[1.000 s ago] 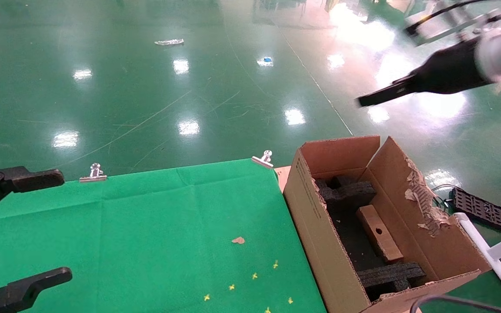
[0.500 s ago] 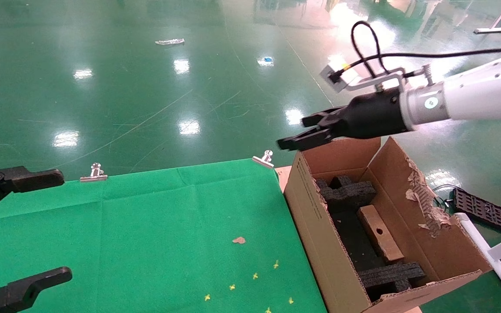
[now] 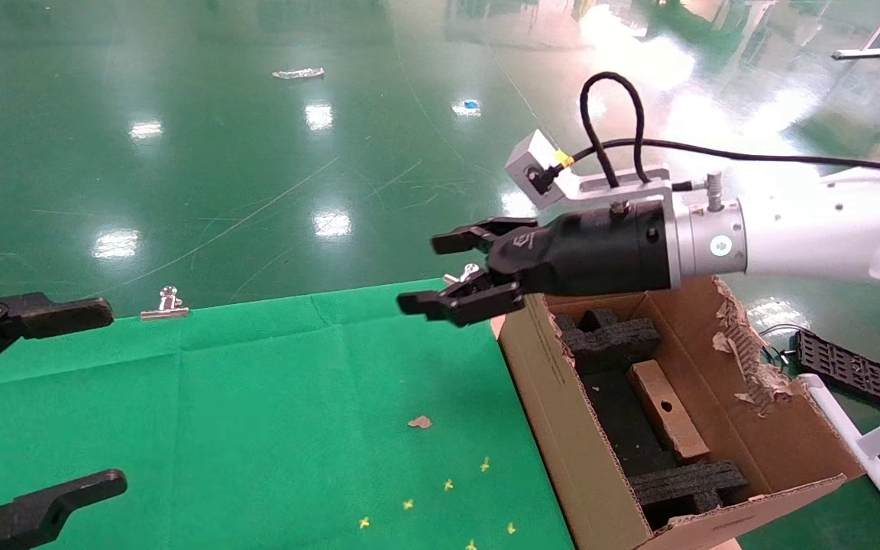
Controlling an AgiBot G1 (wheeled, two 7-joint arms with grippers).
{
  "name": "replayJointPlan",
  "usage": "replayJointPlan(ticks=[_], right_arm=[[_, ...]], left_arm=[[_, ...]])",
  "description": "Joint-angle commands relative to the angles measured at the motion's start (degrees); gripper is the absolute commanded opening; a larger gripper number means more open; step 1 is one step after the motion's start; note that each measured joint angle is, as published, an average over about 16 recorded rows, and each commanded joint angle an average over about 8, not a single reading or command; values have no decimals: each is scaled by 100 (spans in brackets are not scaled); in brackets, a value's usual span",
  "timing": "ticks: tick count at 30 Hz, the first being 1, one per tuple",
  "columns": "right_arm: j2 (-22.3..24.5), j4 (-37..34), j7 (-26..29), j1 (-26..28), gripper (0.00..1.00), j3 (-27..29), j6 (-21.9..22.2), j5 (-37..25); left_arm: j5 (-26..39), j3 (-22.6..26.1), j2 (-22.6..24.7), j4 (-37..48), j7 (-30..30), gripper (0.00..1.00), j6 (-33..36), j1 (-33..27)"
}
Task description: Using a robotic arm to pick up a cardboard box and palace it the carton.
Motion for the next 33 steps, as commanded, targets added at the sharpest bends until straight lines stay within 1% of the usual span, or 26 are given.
replayJointPlan(ticks=[1, 22, 27, 31, 33], right_arm=[[36, 216, -84, -232, 100, 252, -51, 107], [401, 2420, -943, -2591, 100, 2825, -571, 1193], [458, 2783, -1074, -2987, 100, 3251, -656, 1372], [478, 2911, -1110, -3130, 100, 3405, -687, 1443], [479, 2897, -1103, -3115, 100, 3391, -685, 1440]], left_arm=[[0, 1, 0, 0, 0, 100, 0, 0], [-5, 7, -3, 0, 3, 100, -3, -1], [-5, 7, -3, 1, 4, 100, -4, -1], [-6, 7, -4, 1, 5, 100, -5, 0], [-7, 8, -4, 1, 5, 100, -5, 0]])
